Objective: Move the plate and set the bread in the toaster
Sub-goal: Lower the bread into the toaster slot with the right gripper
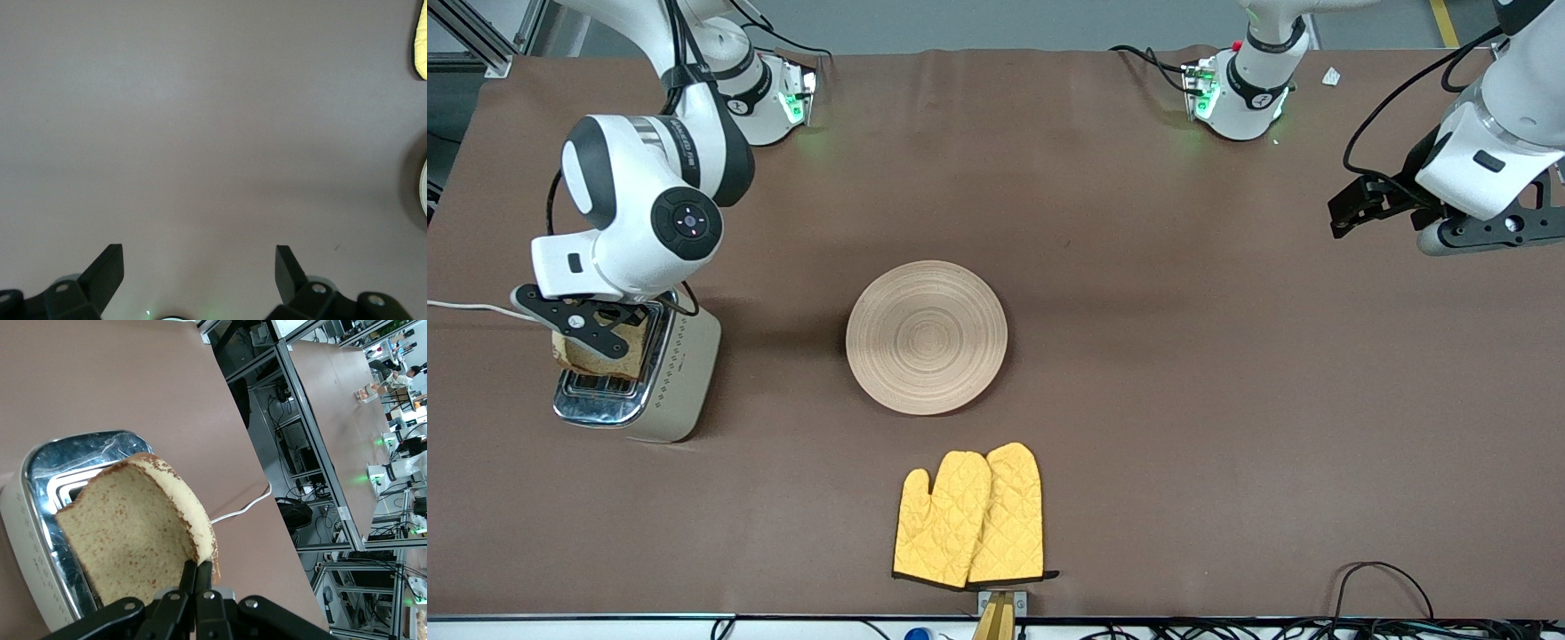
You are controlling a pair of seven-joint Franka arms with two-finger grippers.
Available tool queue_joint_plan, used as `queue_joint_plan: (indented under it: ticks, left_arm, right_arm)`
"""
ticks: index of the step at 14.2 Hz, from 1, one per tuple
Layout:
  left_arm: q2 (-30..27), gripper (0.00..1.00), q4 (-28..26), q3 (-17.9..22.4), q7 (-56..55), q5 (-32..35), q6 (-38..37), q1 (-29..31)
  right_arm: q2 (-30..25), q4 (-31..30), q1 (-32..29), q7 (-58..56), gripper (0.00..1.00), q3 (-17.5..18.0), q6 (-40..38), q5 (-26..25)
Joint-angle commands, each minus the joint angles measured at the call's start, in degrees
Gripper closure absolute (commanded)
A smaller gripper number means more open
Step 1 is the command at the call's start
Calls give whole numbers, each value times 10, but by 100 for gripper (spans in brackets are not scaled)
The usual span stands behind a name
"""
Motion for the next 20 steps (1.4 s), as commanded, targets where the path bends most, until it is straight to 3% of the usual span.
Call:
queue_joint_plan:
  ticks: [1, 6, 14, 20]
  left_arm:
    - [-1, 0, 3, -1, 6, -9, -2, 2]
    - [-1, 0, 4, -2, 5, -9, -1, 2]
    - [0, 0, 4, -2, 5, -9, -1, 1]
    - [1, 0, 3, -2, 5, -9, -1, 0]
  right_arm:
    - [-35, -49, -11, 21, 100, 5, 23, -22]
    - [-43, -79, -29, 33, 100, 6, 66, -49]
    - [-89, -110, -26, 34, 99, 7, 36, -51]
    - [-79, -108, -24, 61, 99, 7, 52, -51]
